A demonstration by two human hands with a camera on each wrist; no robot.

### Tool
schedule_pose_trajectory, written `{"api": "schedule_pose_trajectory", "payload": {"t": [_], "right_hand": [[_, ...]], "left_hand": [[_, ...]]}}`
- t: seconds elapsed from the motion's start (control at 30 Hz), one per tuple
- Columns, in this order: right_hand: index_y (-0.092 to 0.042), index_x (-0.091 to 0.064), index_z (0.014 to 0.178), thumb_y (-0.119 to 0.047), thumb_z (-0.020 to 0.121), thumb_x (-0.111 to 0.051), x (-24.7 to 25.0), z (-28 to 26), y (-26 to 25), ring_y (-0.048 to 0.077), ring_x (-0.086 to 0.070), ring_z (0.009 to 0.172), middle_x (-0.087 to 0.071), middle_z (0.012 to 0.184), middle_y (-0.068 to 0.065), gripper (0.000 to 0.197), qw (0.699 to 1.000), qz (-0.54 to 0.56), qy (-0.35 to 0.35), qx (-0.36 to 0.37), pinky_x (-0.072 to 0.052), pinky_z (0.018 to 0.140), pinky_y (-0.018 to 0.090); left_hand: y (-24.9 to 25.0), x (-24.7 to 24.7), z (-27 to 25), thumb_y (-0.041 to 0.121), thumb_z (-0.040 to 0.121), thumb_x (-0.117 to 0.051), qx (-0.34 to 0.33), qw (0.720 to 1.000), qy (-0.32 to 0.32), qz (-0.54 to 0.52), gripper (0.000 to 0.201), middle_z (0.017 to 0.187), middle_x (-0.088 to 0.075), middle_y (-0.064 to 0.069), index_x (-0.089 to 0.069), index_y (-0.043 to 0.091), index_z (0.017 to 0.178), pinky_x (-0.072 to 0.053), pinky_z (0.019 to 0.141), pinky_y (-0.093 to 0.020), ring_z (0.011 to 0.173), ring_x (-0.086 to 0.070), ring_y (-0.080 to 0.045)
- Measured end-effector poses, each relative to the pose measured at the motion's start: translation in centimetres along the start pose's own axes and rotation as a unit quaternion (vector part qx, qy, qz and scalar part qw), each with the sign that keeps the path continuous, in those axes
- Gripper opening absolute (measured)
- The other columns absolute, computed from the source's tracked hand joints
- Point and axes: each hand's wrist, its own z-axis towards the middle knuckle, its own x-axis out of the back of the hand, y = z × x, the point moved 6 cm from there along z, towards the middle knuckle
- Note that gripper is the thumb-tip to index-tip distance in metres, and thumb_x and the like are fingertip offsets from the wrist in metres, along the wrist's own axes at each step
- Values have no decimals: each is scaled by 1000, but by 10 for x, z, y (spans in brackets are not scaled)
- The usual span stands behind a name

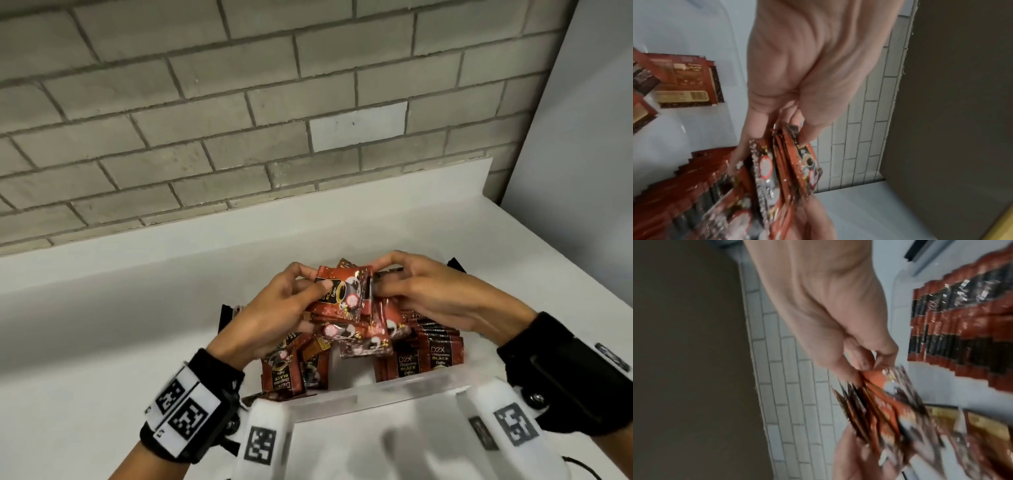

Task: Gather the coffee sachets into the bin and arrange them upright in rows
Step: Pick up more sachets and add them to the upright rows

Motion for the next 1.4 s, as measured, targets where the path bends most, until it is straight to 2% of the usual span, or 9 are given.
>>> {"api": "schedule_pose_trajectory", "payload": {"t": [0.17,0.27,0.4,0.53,0.7,0.8,0.97,1.2,1.4], "right_hand": [[-17,-57,116,-30,102,-39,-6,-10,13,22,-63,102,-66,115,12,26,987,120,106,7,-53,82,42],[-34,-46,130,-54,96,-31,-17,-16,11,11,-54,110,-55,119,-9,42,994,84,73,17,-45,96,44],[-45,-46,127,-32,99,-47,-21,-19,5,14,-59,114,-54,130,-5,31,991,-7,84,105,-46,103,41],[-26,-58,119,-20,101,-44,-23,-17,0,19,-70,95,-67,113,7,24,986,64,95,122,-59,76,32],[-22,-57,117,-23,101,-45,-28,-16,-1,17,-71,90,-71,103,5,21,975,117,123,141,-58,72,28],[-26,-50,109,-33,101,-41,-29,-18,1,12,-65,95,-63,102,-5,14,967,-28,193,165,-53,78,22],[-21,-48,115,-51,94,-27,-22,-25,2,4,-23,111,-36,119,-9,43,857,-329,324,227,-26,99,25],[-32,-50,93,-46,91,-45,-14,-36,-8,-6,-37,123,-49,125,-17,15,902,-277,175,280,-30,95,8],[-31,-57,90,-30,90,-60,-9,-41,0,11,-64,102,-53,125,-13,4,958,-178,112,197,-58,57,29]], "left_hand": [[-11,-10,4,22,93,-59,-60,995,56,61,15,99,-67,-9,-52,12,101,-53,59,-27,81,-69,-17],[-14,-18,5,30,91,-61,-90,985,65,130,18,96,-69,-7,-52,17,100,-48,61,-32,79,-67,-19],[-14,-26,8,33,87,-66,-108,984,100,98,22,100,-65,-6,-57,18,99,-50,59,-29,77,-67,-19],[-30,-43,7,29,78,-72,-32,982,78,-168,44,113,-67,-16,-53,17,116,-56,78,-43,96,-69,-32],[-32,-74,-1,33,81,-64,44,903,-73,-421,38,100,-69,-15,-69,9,109,-52,83,-40,88,-66,-27],[-31,-81,0,25,83,-65,25,901,-113,-419,27,97,-71,-15,-71,9,104,-56,80,-40,88,-68,-27],[-35,-85,-1,9,73,-70,23,925,-130,-355,49,117,-65,-20,-65,14,121,-46,98,-48,103,-64,-33],[-36,-78,-8,18,84,-67,34,948,-145,-283,48,113,-63,-30,-52,0,127,-56,74,-59,89,-67,-42],[-33,-62,-8,25,71,-80,15,976,-110,-186,55,112,-66,-27,-60,1,117,-53,84,-58,98,-66,-42]]}}
